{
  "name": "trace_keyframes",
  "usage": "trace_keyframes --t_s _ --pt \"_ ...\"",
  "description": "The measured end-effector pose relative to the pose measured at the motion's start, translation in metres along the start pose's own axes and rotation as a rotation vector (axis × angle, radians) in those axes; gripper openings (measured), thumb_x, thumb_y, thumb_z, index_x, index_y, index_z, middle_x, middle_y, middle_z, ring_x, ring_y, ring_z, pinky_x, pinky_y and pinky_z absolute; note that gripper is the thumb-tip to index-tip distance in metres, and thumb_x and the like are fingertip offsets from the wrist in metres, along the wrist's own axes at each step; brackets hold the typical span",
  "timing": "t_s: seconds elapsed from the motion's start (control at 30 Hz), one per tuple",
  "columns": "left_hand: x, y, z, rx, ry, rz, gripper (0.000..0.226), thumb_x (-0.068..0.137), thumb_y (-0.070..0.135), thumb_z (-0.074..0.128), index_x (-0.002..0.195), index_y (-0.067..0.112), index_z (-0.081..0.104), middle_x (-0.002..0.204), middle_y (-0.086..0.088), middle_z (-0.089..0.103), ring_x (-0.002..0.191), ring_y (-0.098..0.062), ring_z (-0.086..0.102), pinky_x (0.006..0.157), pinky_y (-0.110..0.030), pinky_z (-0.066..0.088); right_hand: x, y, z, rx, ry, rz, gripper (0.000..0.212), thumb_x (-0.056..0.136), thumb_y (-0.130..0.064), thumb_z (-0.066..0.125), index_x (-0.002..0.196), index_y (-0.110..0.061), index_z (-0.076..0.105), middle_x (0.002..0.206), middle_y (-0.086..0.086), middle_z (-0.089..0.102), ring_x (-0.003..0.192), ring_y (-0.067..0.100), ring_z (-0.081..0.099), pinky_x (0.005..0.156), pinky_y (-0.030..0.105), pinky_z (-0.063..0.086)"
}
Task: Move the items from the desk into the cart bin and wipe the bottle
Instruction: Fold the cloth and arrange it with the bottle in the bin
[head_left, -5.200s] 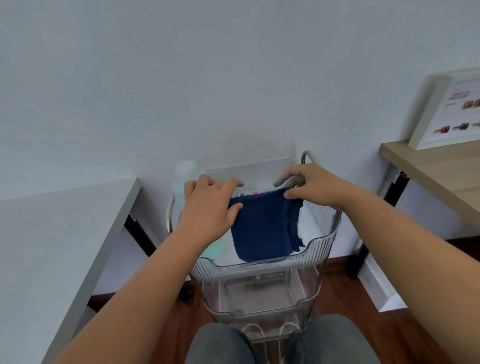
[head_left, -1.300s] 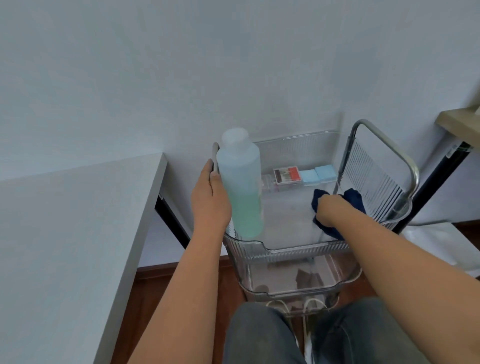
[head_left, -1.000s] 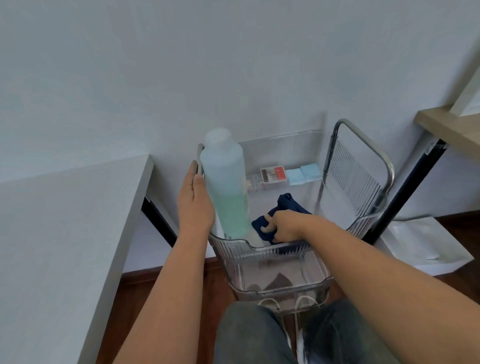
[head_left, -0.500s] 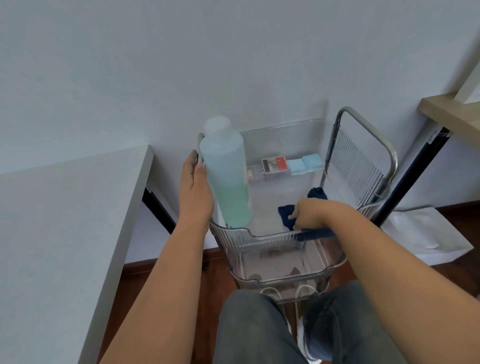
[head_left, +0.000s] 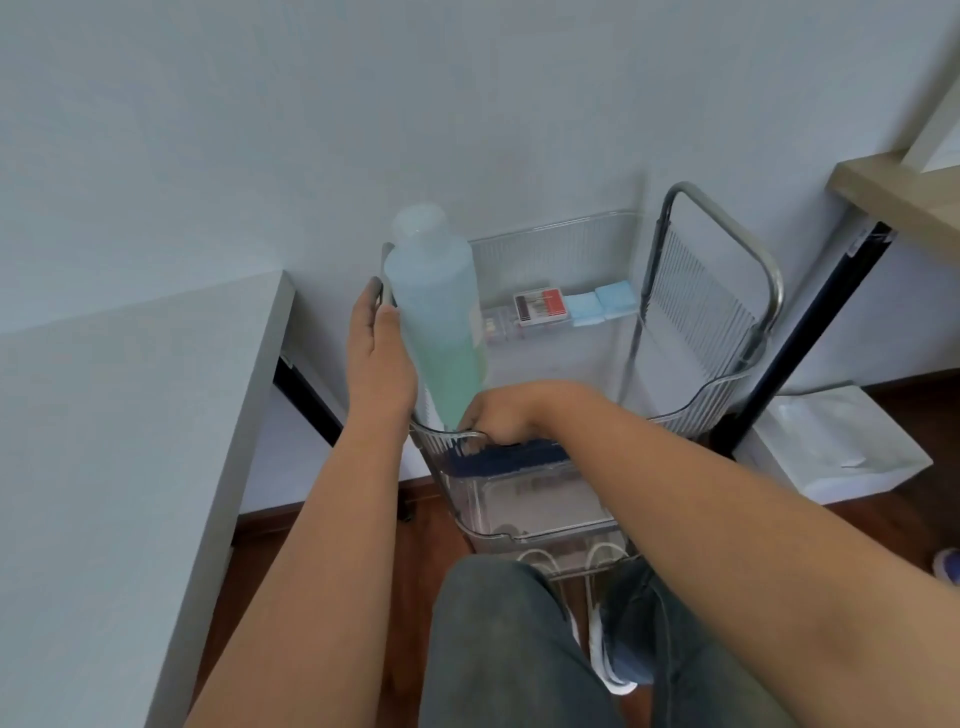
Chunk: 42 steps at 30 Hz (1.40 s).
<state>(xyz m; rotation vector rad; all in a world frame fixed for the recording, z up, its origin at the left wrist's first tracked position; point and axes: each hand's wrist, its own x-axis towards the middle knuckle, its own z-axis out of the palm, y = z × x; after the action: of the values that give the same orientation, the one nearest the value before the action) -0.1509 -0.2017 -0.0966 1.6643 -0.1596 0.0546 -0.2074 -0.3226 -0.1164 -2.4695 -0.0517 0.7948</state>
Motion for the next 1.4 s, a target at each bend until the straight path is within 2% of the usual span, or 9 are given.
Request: trace_keyframes --t_s 0.13,0.27,0.43,0.57,0.67,0.87,1.13,1.2,1.4 --pt "0.001 -0.001 -0.001 -0.007 -0.01 -0.003 0.049 0.096 0.038 0.038 0.144 0.033 0.043 0.142 0.014 0.047 0.131 -0.011 0.045 0.11 -0.033 0.037 -0.015 0.017 -0.008 -0.113 -0.043 0.062 0.018 0.094 -0.021 0.054 0.094 -0.008 0.067 0.096 0.007 0.061 0.096 0.028 0.053 0.074 0.033 0.045" --pt "0.002 -0.001 -0.004 0.004 -0.025 -0.003 0.048 0.098 0.038 0.038 0.146 0.034 0.041 0.148 0.011 0.045 0.133 -0.012 0.043 0.113 -0.037 0.034 -0.043 0.063 -0.031 -0.24 -0.066 0.252 0.038 0.092 -0.025 0.056 0.129 -0.021 0.061 0.129 0.007 0.058 0.111 0.03 0.056 0.097 0.044 0.045" --pt "0.001 -0.001 -0.001 0.009 0.006 0.005 0.048 0.097 0.037 0.037 0.145 0.035 0.042 0.146 0.012 0.047 0.132 -0.011 0.046 0.113 -0.041 0.036 -0.047 0.1 -0.029 -0.359 0.068 0.555 0.029 0.095 -0.023 0.042 0.112 -0.007 0.059 0.111 0.011 0.056 0.096 0.026 0.048 0.092 0.039 0.04" --pt "0.0 -0.002 -0.002 0.008 0.008 0.008 0.048 0.096 0.039 0.037 0.144 0.036 0.042 0.145 0.012 0.047 0.132 -0.012 0.046 0.113 -0.042 0.037 -0.017 0.091 -0.018 -0.418 0.053 0.469 0.04 0.1 -0.018 0.032 0.136 -0.005 0.043 0.141 0.013 0.046 0.126 0.035 0.045 0.106 0.051 0.031" --pt "0.0 0.001 -0.001 0.002 0.013 0.008 0.046 0.098 0.038 0.038 0.144 0.036 0.043 0.14 0.015 0.049 0.13 -0.011 0.048 0.112 -0.041 0.038 0.003 0.076 -0.015 -0.404 0.082 0.309 0.051 0.105 -0.02 0.023 0.152 -0.004 0.012 0.16 0.017 0.013 0.142 0.035 0.024 0.116 0.046 0.018" --pt "-0.001 -0.001 -0.002 0.017 -0.019 -0.002 0.045 0.098 0.042 0.038 0.144 0.041 0.04 0.138 0.022 0.046 0.131 -0.008 0.046 0.112 -0.038 0.036 0.018 0.071 -0.014 -0.366 0.088 0.256 0.054 0.106 -0.028 0.019 0.154 -0.019 -0.004 0.162 0.005 -0.01 0.147 0.036 -0.002 0.117 0.045 0.001" --pt "-0.003 -0.003 -0.001 0.046 0.009 0.049 0.047 0.099 0.035 0.037 0.147 0.035 0.04 0.144 0.021 0.044 0.121 0.006 0.042 0.093 -0.011 0.031 -0.011 0.124 -0.033 -0.176 0.258 0.707 0.061 0.081 -0.03 0.046 0.137 -0.009 0.034 0.133 0.014 0.042 0.124 0.034 0.038 0.106 0.044 0.032" --pt "-0.003 -0.003 0.0 0.037 0.022 0.051 0.047 0.099 0.036 0.037 0.146 0.035 0.041 0.146 0.019 0.044 0.121 0.006 0.042 0.09 -0.009 0.031 -0.011 0.117 -0.032 -0.186 0.208 0.758 0.066 0.079 -0.034 0.051 0.136 -0.008 0.03 0.133 0.013 0.038 0.125 0.035 0.036 0.107 0.042 0.031" --pt "-0.004 -0.004 0.001 0.062 0.042 0.077 0.046 0.1 0.036 0.037 0.146 0.034 0.041 0.146 0.017 0.044 0.12 0.006 0.04 0.087 -0.006 0.029 -0.023 0.092 -0.015 -0.312 0.204 0.462 0.036 0.094 -0.01 0.044 0.127 -0.004 0.056 0.125 0.015 0.06 0.11 0.031 0.058 0.093 0.037 0.048"
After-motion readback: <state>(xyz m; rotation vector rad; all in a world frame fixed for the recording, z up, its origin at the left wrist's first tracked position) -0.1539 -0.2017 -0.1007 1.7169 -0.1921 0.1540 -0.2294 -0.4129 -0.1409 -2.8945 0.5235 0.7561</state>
